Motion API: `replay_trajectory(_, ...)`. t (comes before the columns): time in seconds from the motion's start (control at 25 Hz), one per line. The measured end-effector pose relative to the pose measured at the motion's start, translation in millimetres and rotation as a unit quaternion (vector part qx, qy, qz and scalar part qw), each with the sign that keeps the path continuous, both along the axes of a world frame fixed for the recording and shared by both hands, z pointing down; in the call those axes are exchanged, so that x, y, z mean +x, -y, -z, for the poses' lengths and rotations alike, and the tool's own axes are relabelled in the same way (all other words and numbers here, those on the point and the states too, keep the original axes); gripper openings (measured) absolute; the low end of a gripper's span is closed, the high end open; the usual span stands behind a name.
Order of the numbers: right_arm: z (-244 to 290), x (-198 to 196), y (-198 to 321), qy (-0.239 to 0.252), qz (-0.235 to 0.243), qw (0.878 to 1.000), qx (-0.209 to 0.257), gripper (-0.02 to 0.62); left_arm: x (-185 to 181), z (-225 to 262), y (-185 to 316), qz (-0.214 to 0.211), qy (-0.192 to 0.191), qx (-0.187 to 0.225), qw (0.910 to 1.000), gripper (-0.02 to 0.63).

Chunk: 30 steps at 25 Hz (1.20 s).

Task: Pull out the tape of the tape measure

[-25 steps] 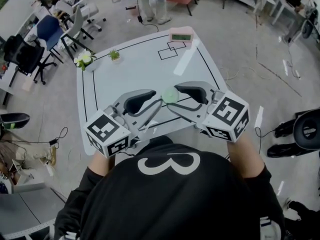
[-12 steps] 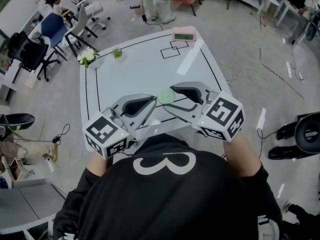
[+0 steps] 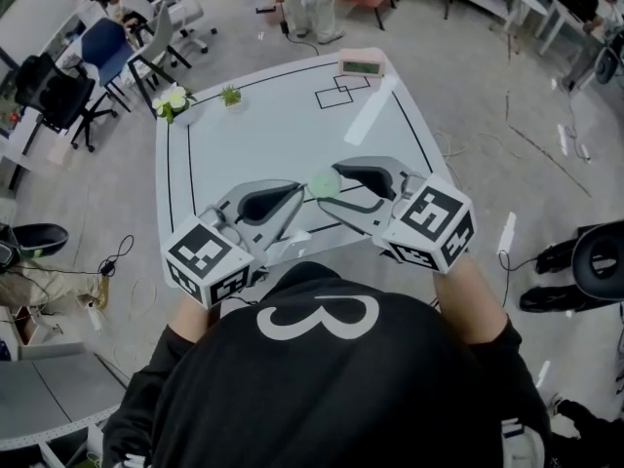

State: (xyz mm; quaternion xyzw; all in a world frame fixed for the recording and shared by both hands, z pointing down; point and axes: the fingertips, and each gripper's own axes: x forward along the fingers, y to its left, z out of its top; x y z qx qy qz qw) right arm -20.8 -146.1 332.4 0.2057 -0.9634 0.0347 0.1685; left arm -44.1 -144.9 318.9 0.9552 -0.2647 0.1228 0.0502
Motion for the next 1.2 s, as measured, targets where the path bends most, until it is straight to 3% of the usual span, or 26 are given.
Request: replay_trajectory(1.2,-5,24,9,-0.029,-0.038,0.999,0.012,0.218,-51,3,0,0.091,-0.035,-0.001,0.9952,0.006)
